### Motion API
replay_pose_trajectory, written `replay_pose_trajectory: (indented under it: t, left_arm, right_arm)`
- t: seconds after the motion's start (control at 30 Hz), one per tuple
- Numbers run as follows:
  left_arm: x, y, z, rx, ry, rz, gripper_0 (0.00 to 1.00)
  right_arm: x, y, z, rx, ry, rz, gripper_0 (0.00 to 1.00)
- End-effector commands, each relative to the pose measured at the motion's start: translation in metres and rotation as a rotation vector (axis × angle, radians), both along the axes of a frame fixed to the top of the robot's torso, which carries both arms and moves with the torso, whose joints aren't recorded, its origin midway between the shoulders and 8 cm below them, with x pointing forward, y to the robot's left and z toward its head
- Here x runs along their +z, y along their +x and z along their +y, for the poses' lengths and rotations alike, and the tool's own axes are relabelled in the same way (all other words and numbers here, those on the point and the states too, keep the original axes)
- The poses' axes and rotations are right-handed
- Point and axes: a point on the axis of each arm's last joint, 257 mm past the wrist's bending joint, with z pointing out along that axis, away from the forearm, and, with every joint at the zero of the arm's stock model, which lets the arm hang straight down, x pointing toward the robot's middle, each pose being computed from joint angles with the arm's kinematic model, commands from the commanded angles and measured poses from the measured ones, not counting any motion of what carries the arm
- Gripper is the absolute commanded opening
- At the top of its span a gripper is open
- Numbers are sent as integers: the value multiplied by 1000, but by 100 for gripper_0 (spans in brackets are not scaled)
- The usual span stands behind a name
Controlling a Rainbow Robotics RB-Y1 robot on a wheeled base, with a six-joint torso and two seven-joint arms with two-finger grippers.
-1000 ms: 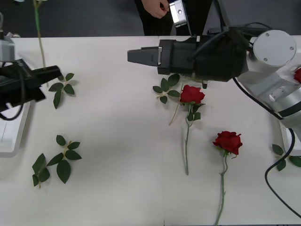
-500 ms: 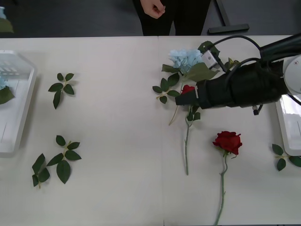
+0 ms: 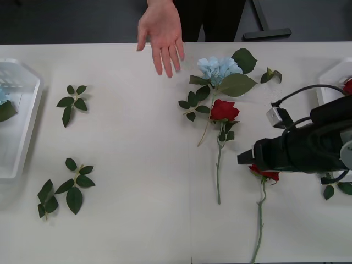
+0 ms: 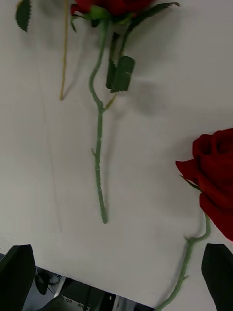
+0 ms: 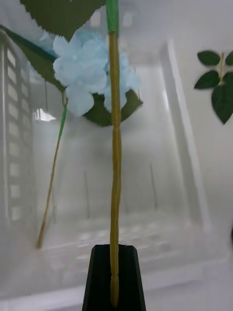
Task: Place the red flowers into the right box and the blue flowers into the left box. If a person shows an open palm, hand one flower to the person first, then continue sorting.
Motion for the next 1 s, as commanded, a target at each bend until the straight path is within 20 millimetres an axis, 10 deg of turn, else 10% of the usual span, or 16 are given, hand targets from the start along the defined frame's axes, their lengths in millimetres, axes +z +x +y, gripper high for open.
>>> replay_pose_trajectory:
  t: [0.03,0.2,0.77,1.0]
  left_arm:
    - [2,-24,40,78,84,64,0]
    - [-15,-37,57,107,152,108,2]
    - [-22,-46,74,145,192,117,99]
    - [-19,-42,73,133,197,105,100]
  right_arm:
    - [-6,-11,-27,-123,-58,-13,100]
    - [-25,-21,-48,-223,-133,-40,100]
    - [-74,-40,-37,-374,-159,-29,100]
    - [-94,-25,-30,-386,-170,-10,100]
